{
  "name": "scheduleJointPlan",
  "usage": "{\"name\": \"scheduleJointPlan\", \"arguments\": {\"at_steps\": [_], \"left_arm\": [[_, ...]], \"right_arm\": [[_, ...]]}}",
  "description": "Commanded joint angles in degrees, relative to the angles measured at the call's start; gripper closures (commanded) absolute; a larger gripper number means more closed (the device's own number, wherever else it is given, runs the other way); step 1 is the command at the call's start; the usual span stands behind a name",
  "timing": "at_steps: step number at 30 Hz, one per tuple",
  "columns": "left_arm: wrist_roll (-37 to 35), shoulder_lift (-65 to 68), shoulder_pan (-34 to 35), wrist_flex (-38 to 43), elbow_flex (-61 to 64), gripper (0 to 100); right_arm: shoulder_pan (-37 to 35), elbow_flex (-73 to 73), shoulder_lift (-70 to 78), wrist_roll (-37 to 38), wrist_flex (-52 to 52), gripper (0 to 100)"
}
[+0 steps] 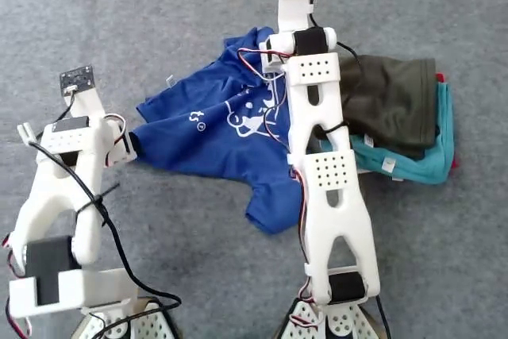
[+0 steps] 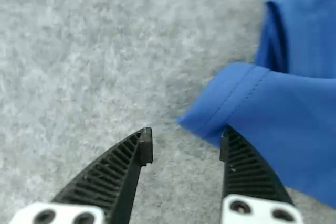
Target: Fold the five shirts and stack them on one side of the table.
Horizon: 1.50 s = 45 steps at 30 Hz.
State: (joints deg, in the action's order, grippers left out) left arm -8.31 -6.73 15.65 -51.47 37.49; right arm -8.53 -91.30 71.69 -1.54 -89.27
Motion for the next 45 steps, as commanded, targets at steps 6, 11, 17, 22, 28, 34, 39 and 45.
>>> {"name": "scheduleJointPlan", "arguments": {"at_steps": [6,11,17,22,28,34,39,45], "left_arm": [[1.93,1.23,-2.86,1.05,-2.24,77],[1.93,6.33,-3.21,0.70,-5.32,77],[2.02,14.68,-3.03,-4.13,-12.79,83],[2.29,15.03,-3.30,-4.57,-13.05,92],[2.46,7.65,-2.51,-4.57,-9.19,97],[8.88,-10.37,3.30,-7.30,-3.38,97],[12.31,-19.43,13.67,-5.19,-2.07,97],[14.07,-16.53,20.97,-5.01,-6.37,97]], "right_arm": [[-1.05,-2.59,-0.92,0.26,-0.26,98.3],[-1.05,-2.59,-0.92,0.26,-0.26,98.3],[-1.05,-2.59,-0.92,0.26,-0.35,98.3],[-1.05,-2.59,-0.92,0.26,-1.05,98.3],[-0.97,-3.12,-1.10,0.26,-1.23,98.3],[-3.69,-4.44,-4.62,1.67,-11.34,98.3],[-3.08,-4.35,-7.78,7.03,-11.96,98.4],[-1.58,-4.35,-8.31,9.05,-12.04,98.4]]}}
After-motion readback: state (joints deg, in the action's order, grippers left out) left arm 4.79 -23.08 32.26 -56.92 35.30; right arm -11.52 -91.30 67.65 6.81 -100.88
